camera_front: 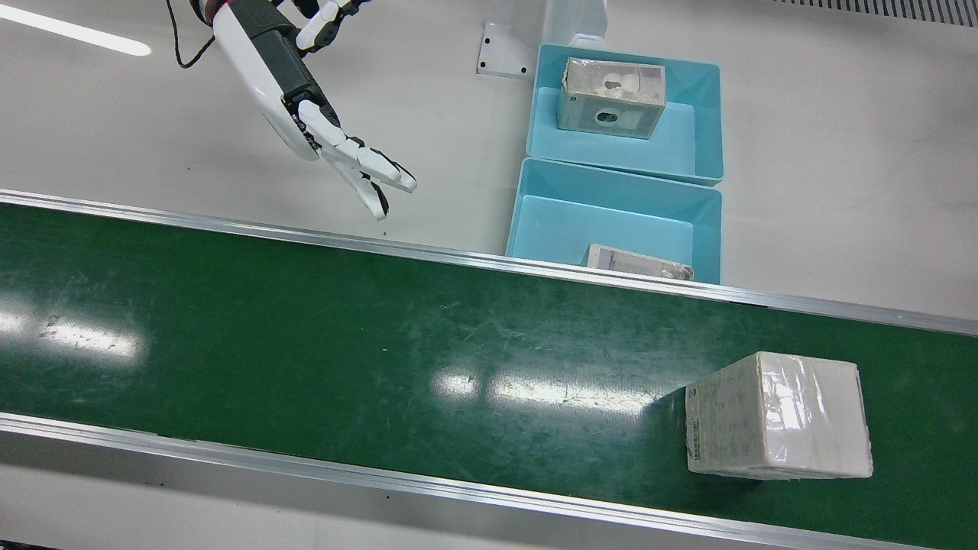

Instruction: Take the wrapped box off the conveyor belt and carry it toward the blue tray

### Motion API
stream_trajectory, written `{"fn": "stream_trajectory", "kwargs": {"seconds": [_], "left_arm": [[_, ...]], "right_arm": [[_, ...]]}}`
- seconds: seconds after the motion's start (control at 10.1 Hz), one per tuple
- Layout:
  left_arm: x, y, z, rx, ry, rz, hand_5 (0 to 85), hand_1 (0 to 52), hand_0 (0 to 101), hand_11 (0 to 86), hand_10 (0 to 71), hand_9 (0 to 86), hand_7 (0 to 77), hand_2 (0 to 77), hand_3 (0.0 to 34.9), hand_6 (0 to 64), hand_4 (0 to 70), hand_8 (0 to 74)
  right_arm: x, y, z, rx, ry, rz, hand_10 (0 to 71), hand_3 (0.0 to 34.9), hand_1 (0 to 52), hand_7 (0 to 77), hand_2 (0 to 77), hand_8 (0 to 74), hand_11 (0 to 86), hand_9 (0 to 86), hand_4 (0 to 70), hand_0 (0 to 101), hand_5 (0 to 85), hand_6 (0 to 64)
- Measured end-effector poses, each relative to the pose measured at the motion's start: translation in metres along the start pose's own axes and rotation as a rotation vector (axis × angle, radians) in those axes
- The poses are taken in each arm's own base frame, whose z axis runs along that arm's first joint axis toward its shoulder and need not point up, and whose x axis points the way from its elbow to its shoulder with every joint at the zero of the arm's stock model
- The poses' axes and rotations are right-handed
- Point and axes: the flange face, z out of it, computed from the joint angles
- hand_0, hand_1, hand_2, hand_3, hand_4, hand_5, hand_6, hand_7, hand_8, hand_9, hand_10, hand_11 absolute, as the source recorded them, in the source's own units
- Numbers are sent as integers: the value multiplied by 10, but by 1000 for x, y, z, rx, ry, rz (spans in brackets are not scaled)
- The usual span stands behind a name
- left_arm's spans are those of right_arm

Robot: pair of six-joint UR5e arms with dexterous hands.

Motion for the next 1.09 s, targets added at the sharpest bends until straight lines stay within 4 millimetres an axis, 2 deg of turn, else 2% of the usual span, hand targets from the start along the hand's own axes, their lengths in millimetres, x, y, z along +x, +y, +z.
{"fn": "stream_trajectory", "kwargs": {"seconds": [0.2,0.3,0.4,0.49,0.89,0.99,1.09], "left_arm": [[0,0,0,0,0,0,11,0,0,0,0,0,0,5,0,0,0,0],[0,0,0,0,0,0,11,0,0,0,0,0,0,5,0,0,0,0],[0,0,0,0,0,0,11,0,0,0,0,0,0,5,0,0,0,0],[0,0,0,0,0,0,11,0,0,0,0,0,0,5,0,0,0,0],[0,0,0,0,0,0,11,0,0,0,0,0,0,5,0,0,0,0],[0,0,0,0,0,0,11,0,0,0,0,0,0,5,0,0,0,0],[0,0,0,0,0,0,11,0,0,0,0,0,0,5,0,0,0,0]], "right_arm": [[3,-1,1,-1,5,3,44,0,71,44,98,55,76,27,82,400,82,71],[4,-3,4,1,6,3,44,0,54,44,98,55,76,27,82,400,71,76],[7,-3,12,-1,4,4,44,0,54,44,98,55,76,27,82,400,71,76],[9,-2,20,-4,3,5,44,0,71,76,104,55,76,27,76,400,109,82],[10,9,35,-32,-7,10,54,0,65,71,109,60,82,27,87,400,115,87],[-4,11,34,-34,-27,-6,22,0,65,71,109,60,87,27,98,399,115,98],[-28,9,31,-26,-58,-35,49,0,65,93,114,60,87,27,98,399,120,98]]}}
